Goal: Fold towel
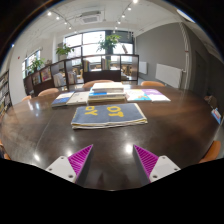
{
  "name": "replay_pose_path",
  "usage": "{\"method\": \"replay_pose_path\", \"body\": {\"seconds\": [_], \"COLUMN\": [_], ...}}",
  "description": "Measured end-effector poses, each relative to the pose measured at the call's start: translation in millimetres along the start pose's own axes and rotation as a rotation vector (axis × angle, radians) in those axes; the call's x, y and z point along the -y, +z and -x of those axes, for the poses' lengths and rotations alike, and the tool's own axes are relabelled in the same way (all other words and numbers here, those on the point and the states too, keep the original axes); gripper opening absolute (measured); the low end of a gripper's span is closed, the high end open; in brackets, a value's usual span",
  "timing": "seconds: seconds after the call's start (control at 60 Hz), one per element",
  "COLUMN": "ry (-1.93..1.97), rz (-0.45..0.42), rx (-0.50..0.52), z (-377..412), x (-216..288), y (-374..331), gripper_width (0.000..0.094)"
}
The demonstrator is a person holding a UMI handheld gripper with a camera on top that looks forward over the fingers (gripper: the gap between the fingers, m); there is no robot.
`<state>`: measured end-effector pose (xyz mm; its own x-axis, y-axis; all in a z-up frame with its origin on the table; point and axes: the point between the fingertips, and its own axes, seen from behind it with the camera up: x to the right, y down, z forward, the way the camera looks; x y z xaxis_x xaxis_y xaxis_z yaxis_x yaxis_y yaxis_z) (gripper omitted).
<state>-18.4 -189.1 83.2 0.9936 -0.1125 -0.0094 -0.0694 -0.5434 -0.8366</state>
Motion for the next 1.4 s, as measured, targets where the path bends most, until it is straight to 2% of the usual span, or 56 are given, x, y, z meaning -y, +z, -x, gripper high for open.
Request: {"method": "replay_pose_path", "body": {"seconds": [0.183, 0.367, 0.517, 0.6, 0.767, 0.817, 0.833, 1.017, 1.083, 1.233, 1.4], "ry": [-0.067, -0.097, -0.11, -0.129, -0.17, -0.179, -0.194, -0.196, -0.161, -0.191, -0.219], "rz": [0.034, 0.023, 0.036, 0.078, 0.062, 0.054, 0.054, 0.104, 0.062, -0.023, -0.046], "rx": [0.122, 0.167, 0.169, 0.144, 0.051, 0.025, 0.023, 0.089, 0.123, 0.091, 0.002], "z": [102.9, 174.6, 199.5, 198.4, 179.6, 172.4, 171.2, 171.8, 160.3, 79.9, -38.7], "x": [20.4, 64.7, 78.5, 67.7, 68.7, 69.9, 69.8, 71.7, 100.2, 168.5, 197.3], "y": [88.3, 180.5, 242.9, 266.0, 271.1, 272.3, 272.3, 266.7, 251.7, 215.2, 212.5], "gripper_width": [0.0791, 0.0772, 0.0712, 0.0609, 0.0235, 0.0085, 0.007, 0.0039, 0.0039, 0.0039, 0.0039]}}
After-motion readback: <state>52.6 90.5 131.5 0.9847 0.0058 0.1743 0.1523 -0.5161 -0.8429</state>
